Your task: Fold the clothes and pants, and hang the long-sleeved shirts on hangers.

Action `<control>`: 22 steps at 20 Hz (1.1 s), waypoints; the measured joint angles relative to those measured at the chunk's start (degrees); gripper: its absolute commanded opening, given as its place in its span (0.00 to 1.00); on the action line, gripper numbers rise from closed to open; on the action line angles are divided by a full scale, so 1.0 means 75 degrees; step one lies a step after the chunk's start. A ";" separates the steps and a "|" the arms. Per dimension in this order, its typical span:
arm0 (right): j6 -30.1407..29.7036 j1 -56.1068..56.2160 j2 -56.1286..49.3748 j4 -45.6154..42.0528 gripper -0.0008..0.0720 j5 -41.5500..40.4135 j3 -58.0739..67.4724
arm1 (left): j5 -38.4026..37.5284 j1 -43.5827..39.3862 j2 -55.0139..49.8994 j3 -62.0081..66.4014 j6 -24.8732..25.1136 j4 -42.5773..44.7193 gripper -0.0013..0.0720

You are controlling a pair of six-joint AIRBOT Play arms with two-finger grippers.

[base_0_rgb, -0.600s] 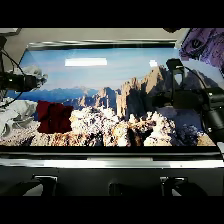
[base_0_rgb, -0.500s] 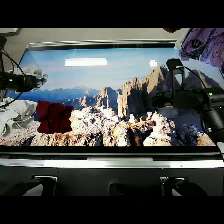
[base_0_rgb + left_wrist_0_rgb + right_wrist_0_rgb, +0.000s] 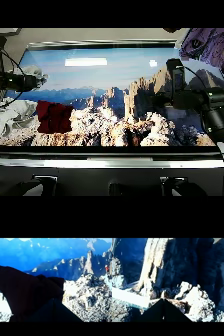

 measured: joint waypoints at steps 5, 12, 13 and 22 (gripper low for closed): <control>0.0000 0.0000 0.0000 0.0000 0.06 0.0000 0.0000 | 0.0000 0.0000 0.0000 0.0000 0.0000 0.0000 0.05; 0.0000 0.0000 0.0000 -0.0003 0.06 0.0000 0.0000 | 0.0015 0.0000 -0.0012 0.0000 0.0003 0.0003 0.05; 0.0000 0.0000 0.0000 0.0000 0.06 0.0000 0.0000 | 0.0015 0.0000 -0.0020 -0.0003 0.0003 0.0000 0.05; 0.0000 0.0000 0.0000 0.0003 0.06 0.0119 0.0003 | -0.0102 0.0055 -0.0119 -0.0093 -0.0274 0.0061 1.00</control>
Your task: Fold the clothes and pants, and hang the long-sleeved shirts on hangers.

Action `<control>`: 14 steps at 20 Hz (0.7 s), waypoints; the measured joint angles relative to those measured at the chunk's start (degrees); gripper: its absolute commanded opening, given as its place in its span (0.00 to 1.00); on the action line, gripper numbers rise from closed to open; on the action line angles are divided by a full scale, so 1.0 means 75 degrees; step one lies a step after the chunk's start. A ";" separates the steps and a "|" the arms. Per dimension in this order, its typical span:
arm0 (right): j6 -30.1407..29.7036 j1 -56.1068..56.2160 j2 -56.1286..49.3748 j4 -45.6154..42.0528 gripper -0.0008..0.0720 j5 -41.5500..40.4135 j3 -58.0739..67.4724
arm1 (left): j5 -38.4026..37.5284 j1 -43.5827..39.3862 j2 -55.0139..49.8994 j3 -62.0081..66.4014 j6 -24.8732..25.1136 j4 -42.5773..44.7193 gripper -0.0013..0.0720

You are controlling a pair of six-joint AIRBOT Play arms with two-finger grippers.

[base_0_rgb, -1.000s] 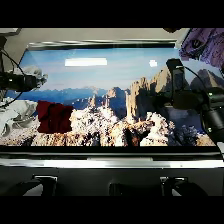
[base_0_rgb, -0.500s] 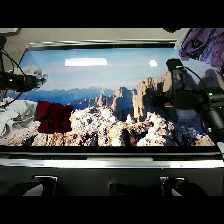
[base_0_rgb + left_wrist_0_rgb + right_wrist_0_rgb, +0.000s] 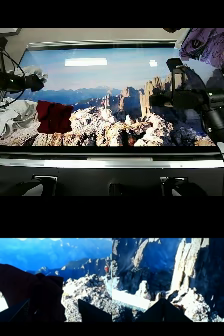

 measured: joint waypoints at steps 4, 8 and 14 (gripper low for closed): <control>0.0026 0.0000 0.0000 0.0015 0.06 0.0000 0.0000 | -0.0050 0.0268 -0.0341 -0.0918 -0.0192 0.0175 1.00; 0.0026 0.0000 0.0000 0.0041 0.06 -0.0006 0.0000 | 0.1064 0.0399 -0.0697 -0.2477 -0.0248 0.0224 1.00; 0.0026 0.0000 0.0000 0.0064 0.06 -0.0213 0.0000 | 0.2562 0.0440 -0.1483 -0.3547 -0.0271 0.0125 0.04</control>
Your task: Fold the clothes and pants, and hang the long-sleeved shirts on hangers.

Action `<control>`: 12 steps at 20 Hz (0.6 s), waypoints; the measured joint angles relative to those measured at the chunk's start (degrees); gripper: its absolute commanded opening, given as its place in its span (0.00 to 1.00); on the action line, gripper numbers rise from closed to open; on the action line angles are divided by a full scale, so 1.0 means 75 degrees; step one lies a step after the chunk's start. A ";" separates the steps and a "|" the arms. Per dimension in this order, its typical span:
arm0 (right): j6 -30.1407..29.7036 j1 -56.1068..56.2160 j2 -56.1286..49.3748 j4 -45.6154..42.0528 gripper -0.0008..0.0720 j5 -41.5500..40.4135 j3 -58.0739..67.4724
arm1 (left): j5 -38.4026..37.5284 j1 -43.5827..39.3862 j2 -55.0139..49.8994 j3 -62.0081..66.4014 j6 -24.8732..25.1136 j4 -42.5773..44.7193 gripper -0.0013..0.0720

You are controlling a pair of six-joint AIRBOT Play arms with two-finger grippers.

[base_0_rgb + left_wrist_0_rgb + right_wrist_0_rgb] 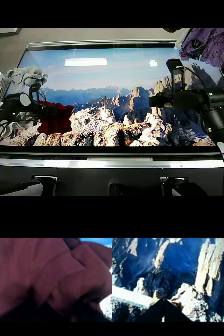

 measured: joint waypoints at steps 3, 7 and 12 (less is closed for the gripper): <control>0.0000 0.0000 0.0000 -0.0006 0.06 -0.0213 0.0000 | 0.0157 -0.0050 -0.0163 -0.0052 0.0003 -0.0510 0.04; -0.0061 0.0000 0.0000 -0.0329 0.06 -0.0822 0.0000 | 0.0160 -0.0959 -0.0108 0.0213 0.0187 -0.2372 0.04; -0.0128 0.0000 0.0000 -0.1384 0.14 -0.2142 0.0000 | 0.0857 -0.3634 -0.0102 0.0522 0.0268 -0.4756 0.04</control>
